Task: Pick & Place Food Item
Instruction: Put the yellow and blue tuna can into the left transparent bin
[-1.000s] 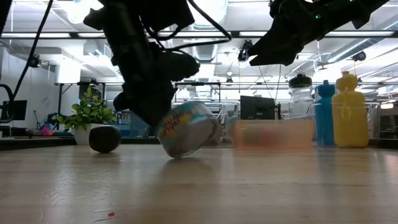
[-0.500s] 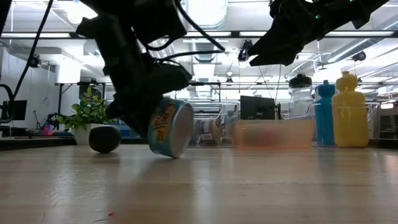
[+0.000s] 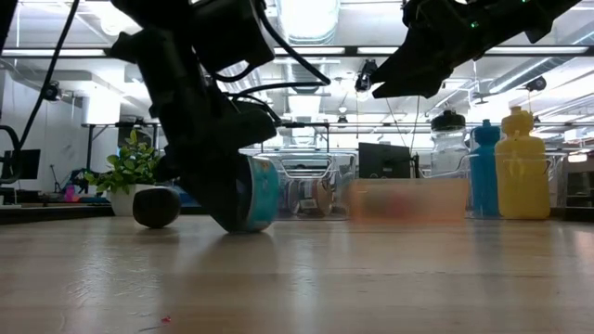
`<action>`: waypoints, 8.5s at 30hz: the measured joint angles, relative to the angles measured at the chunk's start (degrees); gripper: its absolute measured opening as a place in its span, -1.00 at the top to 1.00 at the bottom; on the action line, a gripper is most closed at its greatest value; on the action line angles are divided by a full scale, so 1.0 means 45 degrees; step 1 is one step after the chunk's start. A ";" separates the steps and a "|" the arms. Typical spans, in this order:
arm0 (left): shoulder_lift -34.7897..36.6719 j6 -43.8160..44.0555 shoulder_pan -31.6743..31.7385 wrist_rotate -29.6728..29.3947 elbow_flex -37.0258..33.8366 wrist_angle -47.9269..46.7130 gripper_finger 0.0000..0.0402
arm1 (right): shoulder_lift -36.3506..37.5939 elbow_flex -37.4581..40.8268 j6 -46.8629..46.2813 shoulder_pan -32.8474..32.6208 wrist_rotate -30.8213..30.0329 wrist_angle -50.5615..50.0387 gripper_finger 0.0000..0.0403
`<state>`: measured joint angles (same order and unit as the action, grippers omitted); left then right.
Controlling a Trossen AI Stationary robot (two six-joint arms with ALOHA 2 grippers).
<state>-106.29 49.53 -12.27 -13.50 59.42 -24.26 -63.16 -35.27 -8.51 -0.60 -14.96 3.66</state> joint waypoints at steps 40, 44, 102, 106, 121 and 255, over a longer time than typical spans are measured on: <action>0.4257 -0.2263 0.0000 -0.0816 0.0005 -0.3158 1.00 | 0.0000 0.0001 0.0028 0.0000 0.0000 -0.0039 -0.48; 0.4500 -0.2349 -0.0005 -0.0816 0.0005 -0.3145 1.00 | 0.0000 0.0005 0.0034 -0.0003 0.0000 -0.0034 -0.47; 0.4076 0.1855 -0.0194 -0.0486 0.1462 -0.2607 0.99 | 0.0000 0.0002 -0.0005 0.0000 0.0233 -0.0034 -0.62; 0.3829 0.2429 -0.0194 -0.0485 0.1459 -0.2482 0.99 | 0.0000 0.0005 -0.0005 -0.0002 0.0233 -0.0038 -0.64; 0.3786 0.5045 -0.0194 -0.1094 0.1452 -0.2915 0.96 | 0.0000 0.0003 -0.0005 0.0000 0.0233 -0.0034 -0.61; 0.1173 1.6677 0.0151 -0.1093 0.2973 -0.4490 -0.28 | -0.0005 0.0005 0.0000 -0.0005 0.0232 -0.0039 -0.69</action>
<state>-101.01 124.57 -11.60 -18.41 72.79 -44.47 -63.18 -35.24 -8.51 -0.62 -13.92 3.49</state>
